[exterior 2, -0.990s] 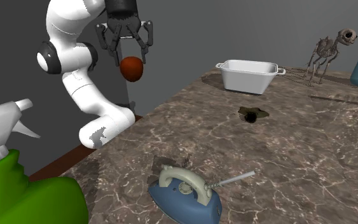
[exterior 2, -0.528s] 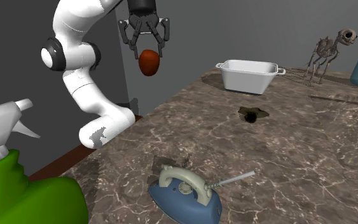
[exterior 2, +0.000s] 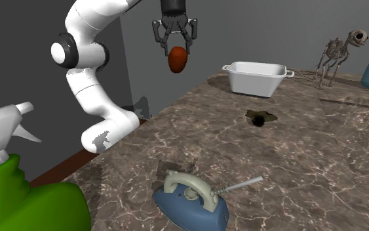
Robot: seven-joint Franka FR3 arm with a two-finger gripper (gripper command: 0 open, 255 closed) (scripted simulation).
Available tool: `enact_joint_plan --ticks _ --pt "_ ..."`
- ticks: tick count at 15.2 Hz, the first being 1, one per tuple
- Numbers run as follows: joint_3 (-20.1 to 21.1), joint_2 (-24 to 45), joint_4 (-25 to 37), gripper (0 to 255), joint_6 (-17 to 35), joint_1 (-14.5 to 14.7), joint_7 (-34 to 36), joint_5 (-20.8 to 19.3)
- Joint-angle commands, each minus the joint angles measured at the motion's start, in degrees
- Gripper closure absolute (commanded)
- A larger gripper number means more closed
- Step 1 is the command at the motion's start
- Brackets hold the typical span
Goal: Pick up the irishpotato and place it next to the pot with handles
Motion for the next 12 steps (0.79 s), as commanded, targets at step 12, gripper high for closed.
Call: enact_joint_plan --ticks 12 --pt "25.1 18.6 19.1 255 -0.1 -4.0 22.8 0.4"
